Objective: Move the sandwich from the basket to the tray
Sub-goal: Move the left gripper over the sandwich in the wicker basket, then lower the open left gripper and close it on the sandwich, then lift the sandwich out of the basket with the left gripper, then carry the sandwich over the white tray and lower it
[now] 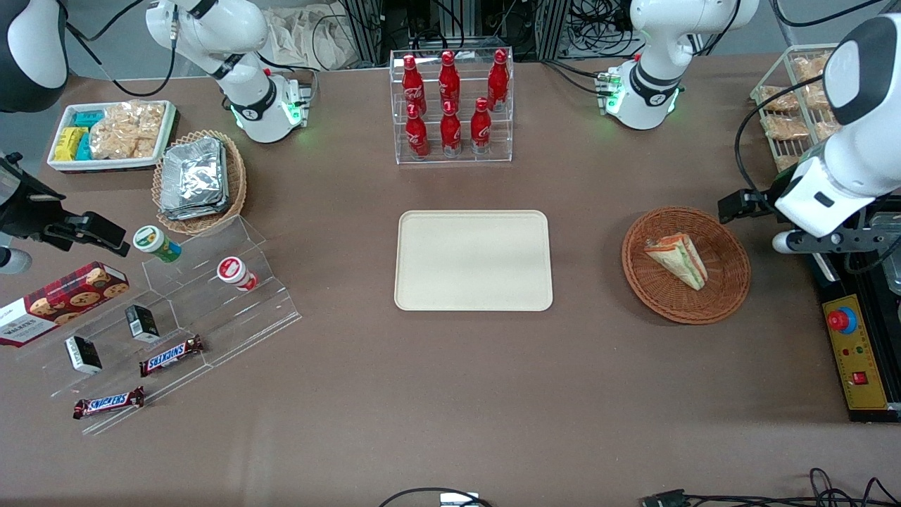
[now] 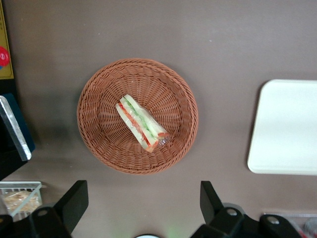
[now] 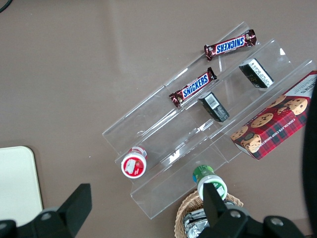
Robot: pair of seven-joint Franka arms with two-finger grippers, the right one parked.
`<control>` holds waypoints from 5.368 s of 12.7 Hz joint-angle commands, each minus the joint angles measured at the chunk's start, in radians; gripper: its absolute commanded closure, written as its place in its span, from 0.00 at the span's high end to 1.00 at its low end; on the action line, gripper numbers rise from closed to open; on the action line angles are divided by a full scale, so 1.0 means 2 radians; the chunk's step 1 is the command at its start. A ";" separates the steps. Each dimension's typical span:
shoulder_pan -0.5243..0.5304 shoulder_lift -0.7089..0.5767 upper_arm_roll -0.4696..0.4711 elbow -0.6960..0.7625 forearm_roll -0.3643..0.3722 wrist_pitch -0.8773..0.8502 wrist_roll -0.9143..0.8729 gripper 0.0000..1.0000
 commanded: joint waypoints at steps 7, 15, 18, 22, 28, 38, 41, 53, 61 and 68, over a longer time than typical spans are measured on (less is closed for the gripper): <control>0.003 -0.051 0.000 -0.198 0.003 0.185 -0.167 1.00; 0.003 -0.047 0.002 -0.325 0.004 0.349 -0.241 1.00; 0.019 -0.039 0.002 -0.358 0.004 0.401 -0.242 1.00; 0.028 -0.016 0.002 -0.375 0.003 0.450 -0.254 1.00; 0.027 0.025 0.002 -0.380 0.003 0.499 -0.275 1.00; 0.027 0.039 0.002 -0.383 0.003 0.528 -0.298 0.16; 0.026 0.011 0.000 -0.367 0.006 0.479 -0.279 0.16; 0.021 -0.046 -0.037 -0.222 0.006 0.258 0.038 0.15; 0.021 -0.036 -0.149 -0.166 -0.009 0.210 0.000 0.19; 0.019 0.034 -0.253 -0.111 0.002 0.217 -0.125 0.19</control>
